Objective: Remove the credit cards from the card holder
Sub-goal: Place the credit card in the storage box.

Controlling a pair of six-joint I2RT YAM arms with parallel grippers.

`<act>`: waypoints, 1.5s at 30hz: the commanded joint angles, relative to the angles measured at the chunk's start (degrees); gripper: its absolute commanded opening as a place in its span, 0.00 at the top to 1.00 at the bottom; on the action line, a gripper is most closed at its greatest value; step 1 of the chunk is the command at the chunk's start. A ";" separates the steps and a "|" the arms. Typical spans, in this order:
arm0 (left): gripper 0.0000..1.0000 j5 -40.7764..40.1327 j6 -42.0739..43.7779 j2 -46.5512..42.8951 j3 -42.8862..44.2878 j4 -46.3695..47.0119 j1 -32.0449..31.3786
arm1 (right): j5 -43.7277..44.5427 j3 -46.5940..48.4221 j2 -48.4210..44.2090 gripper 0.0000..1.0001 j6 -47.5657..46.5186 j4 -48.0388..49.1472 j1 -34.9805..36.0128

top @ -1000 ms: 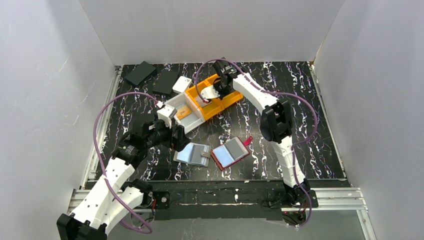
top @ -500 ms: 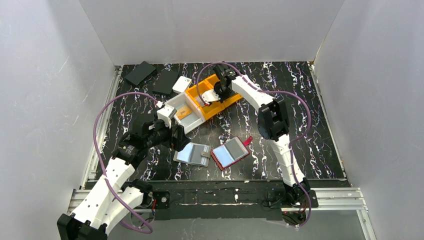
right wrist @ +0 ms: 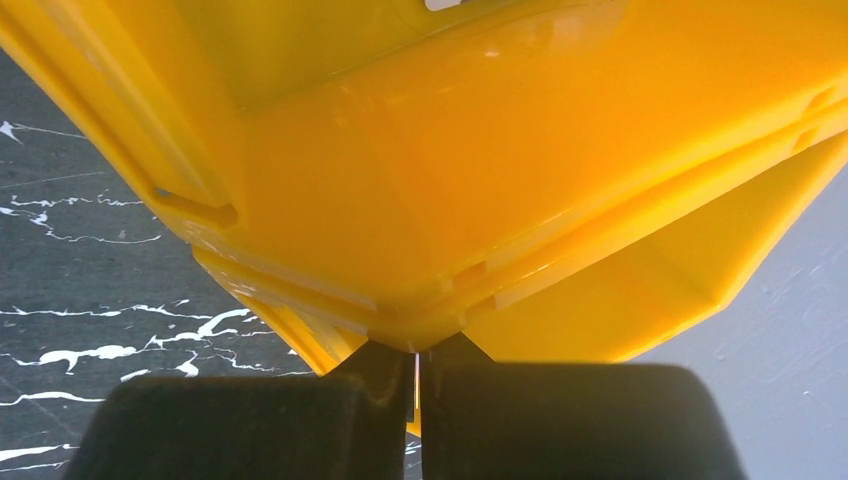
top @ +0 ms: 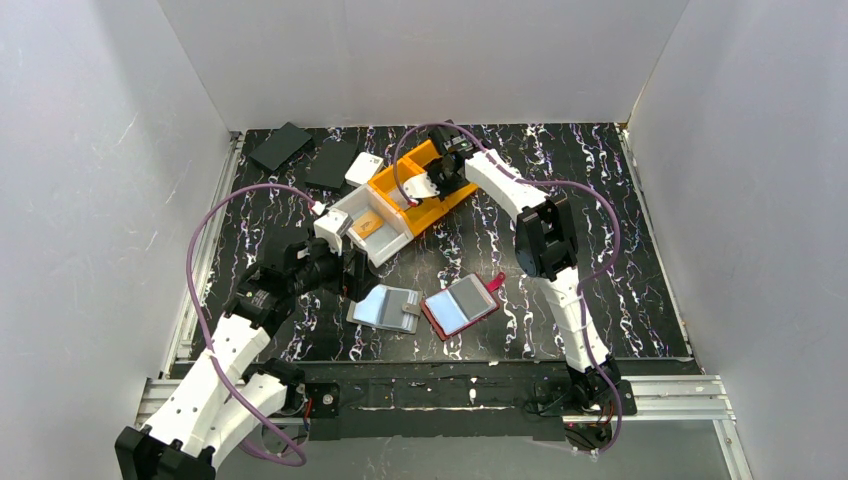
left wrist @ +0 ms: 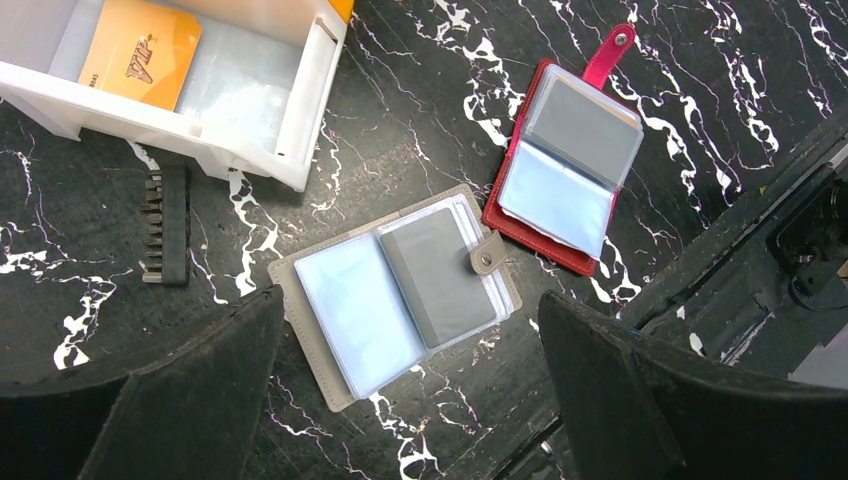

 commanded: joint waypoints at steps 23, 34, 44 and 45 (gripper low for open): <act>0.02 4.99 1.01 -0.22 -1.78 2.69 0.66 | -10.35 -5.15 -8.24 0.99 -2.51 -14.39 -1.31; 0.02 5.65 1.15 -0.45 -1.91 2.87 0.73 | -11.20 -4.28 -9.67 0.99 3.55 -20.23 -0.10; 0.02 5.68 1.16 0.17 -1.93 2.96 0.75 | -6.52 3.24 -3.94 0.99 5.77 -15.75 -0.19; 0.02 5.66 1.21 0.18 -2.02 2.96 0.73 | -6.30 3.32 -3.66 0.98 5.70 -15.24 -0.24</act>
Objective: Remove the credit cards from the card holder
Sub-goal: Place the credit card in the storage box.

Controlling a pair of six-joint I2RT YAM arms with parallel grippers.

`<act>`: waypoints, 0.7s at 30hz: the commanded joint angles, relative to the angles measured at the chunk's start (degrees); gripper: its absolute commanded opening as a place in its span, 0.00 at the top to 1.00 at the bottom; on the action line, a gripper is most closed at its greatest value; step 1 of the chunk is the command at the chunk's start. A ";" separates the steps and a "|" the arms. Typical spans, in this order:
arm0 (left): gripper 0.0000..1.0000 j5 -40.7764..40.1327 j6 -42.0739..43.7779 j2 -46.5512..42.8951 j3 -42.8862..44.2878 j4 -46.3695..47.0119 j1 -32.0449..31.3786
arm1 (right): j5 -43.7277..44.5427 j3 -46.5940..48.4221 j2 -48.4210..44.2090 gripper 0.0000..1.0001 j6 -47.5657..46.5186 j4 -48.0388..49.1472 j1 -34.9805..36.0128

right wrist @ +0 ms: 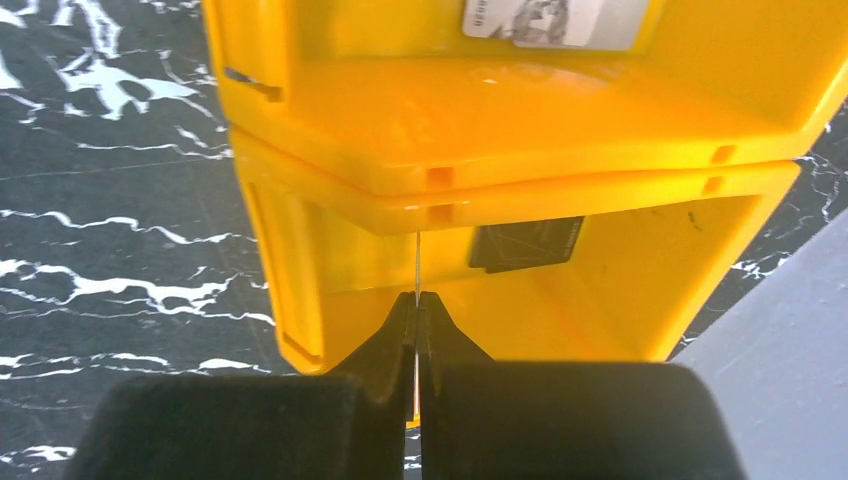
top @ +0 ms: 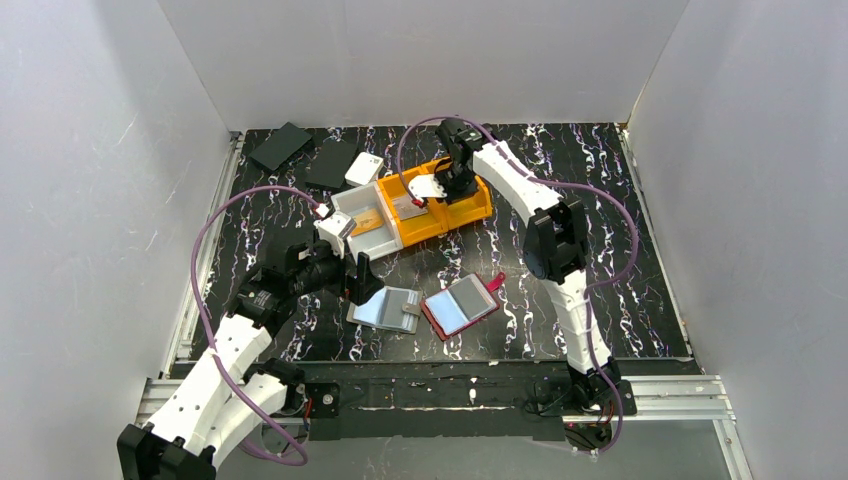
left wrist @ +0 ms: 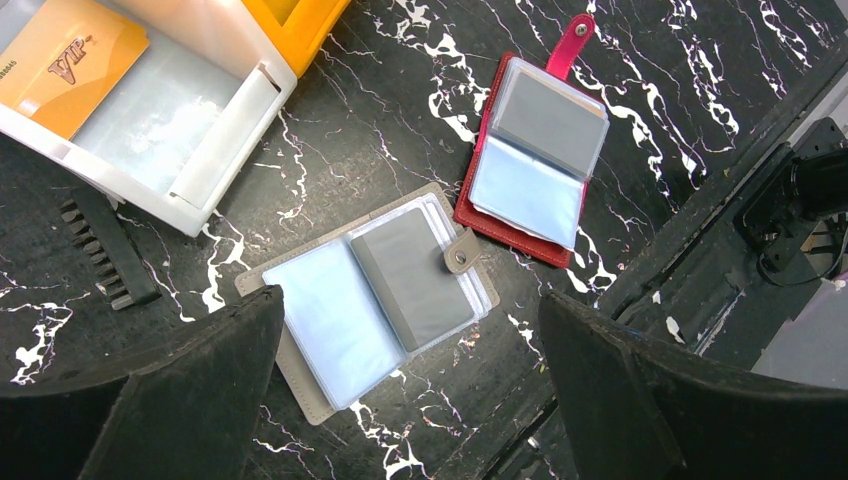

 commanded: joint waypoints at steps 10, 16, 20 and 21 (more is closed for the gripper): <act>0.02 1.15 1.00 0.58 -0.31 0.83 0.42 | 0.45 3.20 3.46 0.97 -0.44 1.34 -0.19; 0.02 1.07 1.06 0.72 -0.39 0.75 0.45 | 2.04 3.59 4.97 0.94 0.00 4.84 -0.19; 0.02 1.01 1.02 0.78 -0.41 0.75 0.42 | 2.75 3.42 5.44 0.89 -0.01 6.75 -0.26; 0.02 1.02 1.04 0.84 -0.36 0.75 0.49 | 2.79 3.43 5.57 0.88 -0.08 6.96 -0.28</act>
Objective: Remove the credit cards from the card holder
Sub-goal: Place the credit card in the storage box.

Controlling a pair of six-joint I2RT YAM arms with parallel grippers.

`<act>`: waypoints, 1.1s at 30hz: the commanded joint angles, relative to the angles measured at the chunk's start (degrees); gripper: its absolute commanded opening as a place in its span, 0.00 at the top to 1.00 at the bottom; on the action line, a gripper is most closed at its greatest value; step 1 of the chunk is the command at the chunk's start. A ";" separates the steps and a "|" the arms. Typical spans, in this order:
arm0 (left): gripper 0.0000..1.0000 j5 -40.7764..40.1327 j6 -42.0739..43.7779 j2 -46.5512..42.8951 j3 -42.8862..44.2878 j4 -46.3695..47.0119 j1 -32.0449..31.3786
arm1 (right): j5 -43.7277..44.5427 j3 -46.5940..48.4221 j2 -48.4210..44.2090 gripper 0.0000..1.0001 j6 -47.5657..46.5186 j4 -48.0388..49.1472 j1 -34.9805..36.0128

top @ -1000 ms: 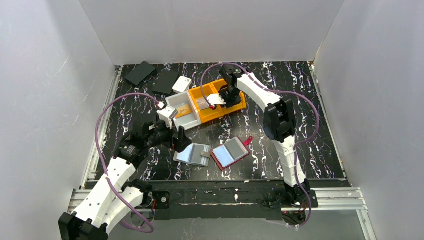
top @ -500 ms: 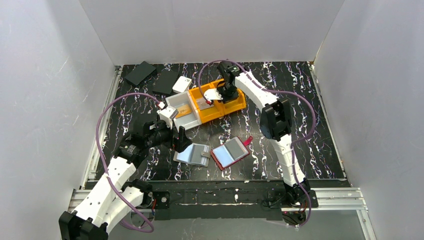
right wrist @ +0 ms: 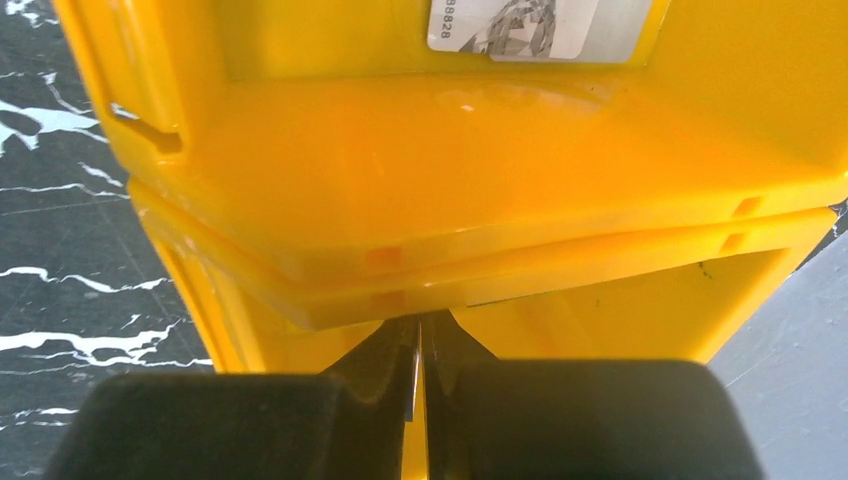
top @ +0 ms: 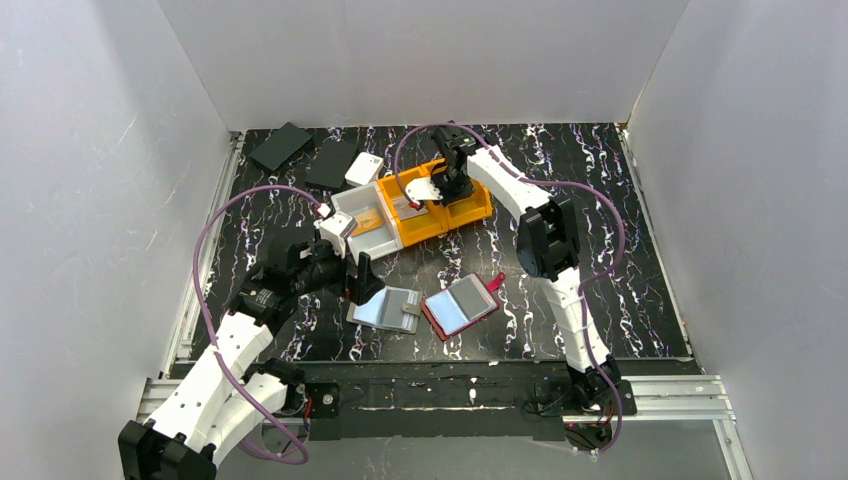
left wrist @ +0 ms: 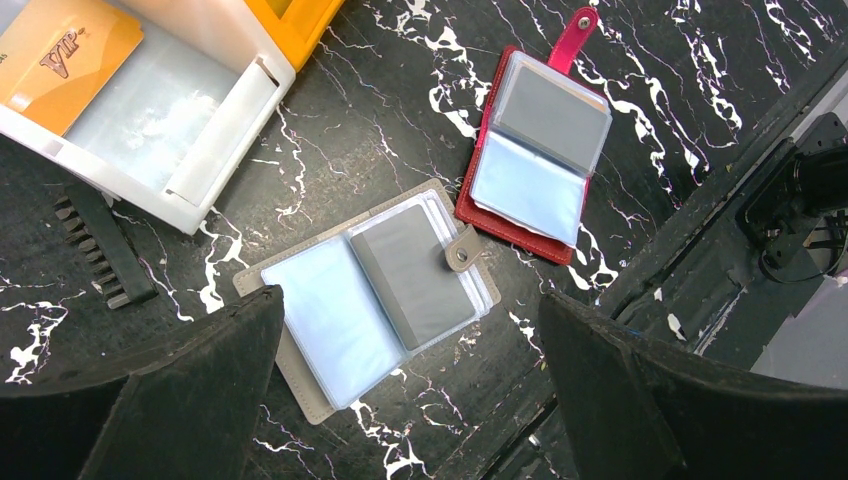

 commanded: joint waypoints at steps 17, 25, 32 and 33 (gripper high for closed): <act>0.02 0.91 0.78 -0.03 -0.38 0.71 0.51 | 3.52 -0.53 0.45 0.68 1.35 10.47 -0.72; 0.02 0.82 0.74 -0.13 -0.30 0.58 0.51 | 8.28 -6.12 -2.21 0.51 5.10 24.42 -0.72; 0.02 0.74 0.69 -0.48 -0.36 0.53 0.47 | 8.83 -7.14 -3.78 0.47 6.46 28.32 -0.72; 0.02 0.72 0.55 -0.49 -0.38 0.53 0.44 | 8.44 -7.05 -3.78 0.45 6.22 27.79 -0.72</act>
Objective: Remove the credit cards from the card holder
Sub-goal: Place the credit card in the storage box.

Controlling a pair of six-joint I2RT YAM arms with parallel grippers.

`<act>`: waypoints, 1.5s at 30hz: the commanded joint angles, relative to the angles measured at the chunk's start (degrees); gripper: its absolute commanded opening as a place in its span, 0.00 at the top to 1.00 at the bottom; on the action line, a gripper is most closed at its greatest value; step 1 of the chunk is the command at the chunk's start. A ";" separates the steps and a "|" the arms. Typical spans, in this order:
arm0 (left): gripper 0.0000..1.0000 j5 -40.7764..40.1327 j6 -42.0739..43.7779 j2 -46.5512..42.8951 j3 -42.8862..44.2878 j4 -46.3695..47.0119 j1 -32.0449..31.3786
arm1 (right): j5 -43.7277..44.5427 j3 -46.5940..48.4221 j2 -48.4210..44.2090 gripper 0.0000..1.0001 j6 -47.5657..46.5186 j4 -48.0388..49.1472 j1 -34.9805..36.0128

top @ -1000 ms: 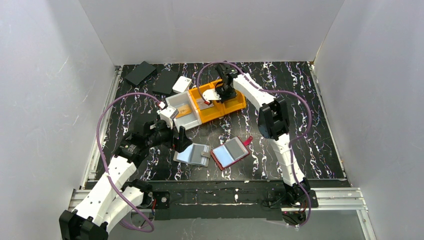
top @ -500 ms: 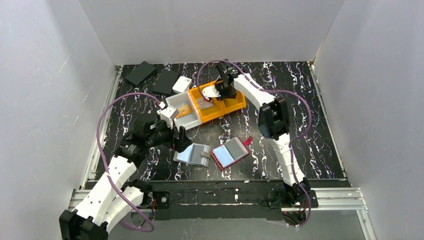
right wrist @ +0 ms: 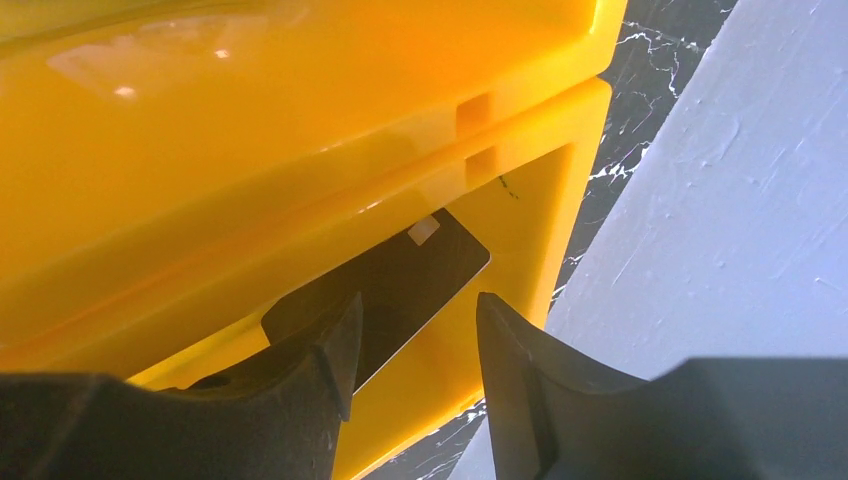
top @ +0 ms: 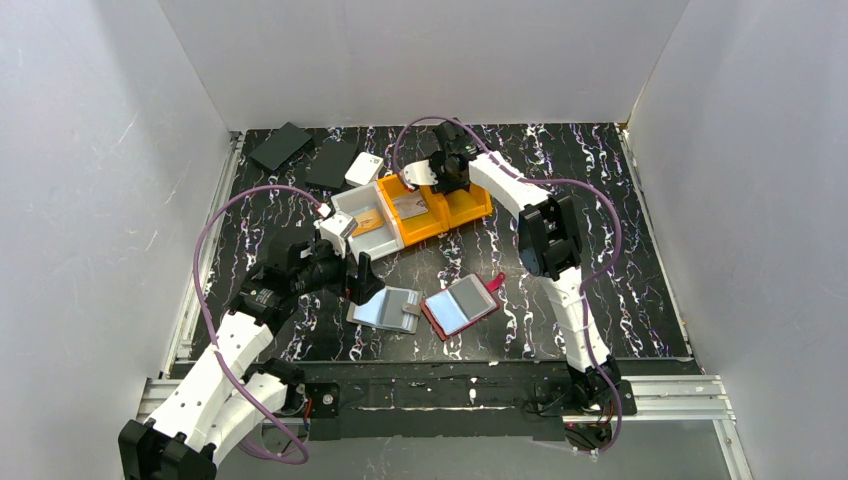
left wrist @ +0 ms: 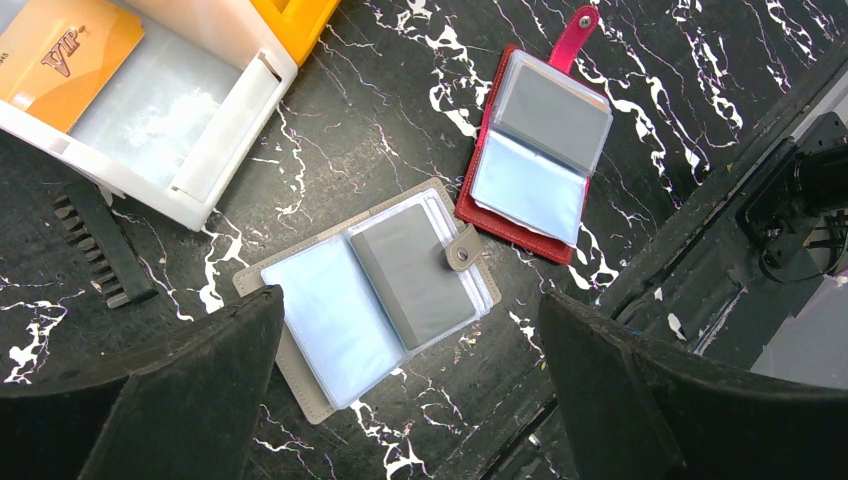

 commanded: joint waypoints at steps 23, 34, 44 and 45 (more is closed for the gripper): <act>0.02 0.74 0.51 -0.42 -0.39 0.55 0.49 | -8.56 5.60 -1.92 0.94 10.17 -9.17 -2.03; 0.02 0.56 0.59 -0.38 -0.47 0.55 0.47 | -11.95 7.29 -3.69 0.99 10.48 -13.63 -2.85; 0.02 0.60 0.60 -0.38 -0.47 0.55 0.49 | -12.69 7.28 -6.43 0.99 16.21 -12.95 -2.85; 0.02 0.64 0.56 -0.36 -0.47 0.55 0.45 | -12.43 7.29 -6.62 0.99 16.99 -12.61 -2.85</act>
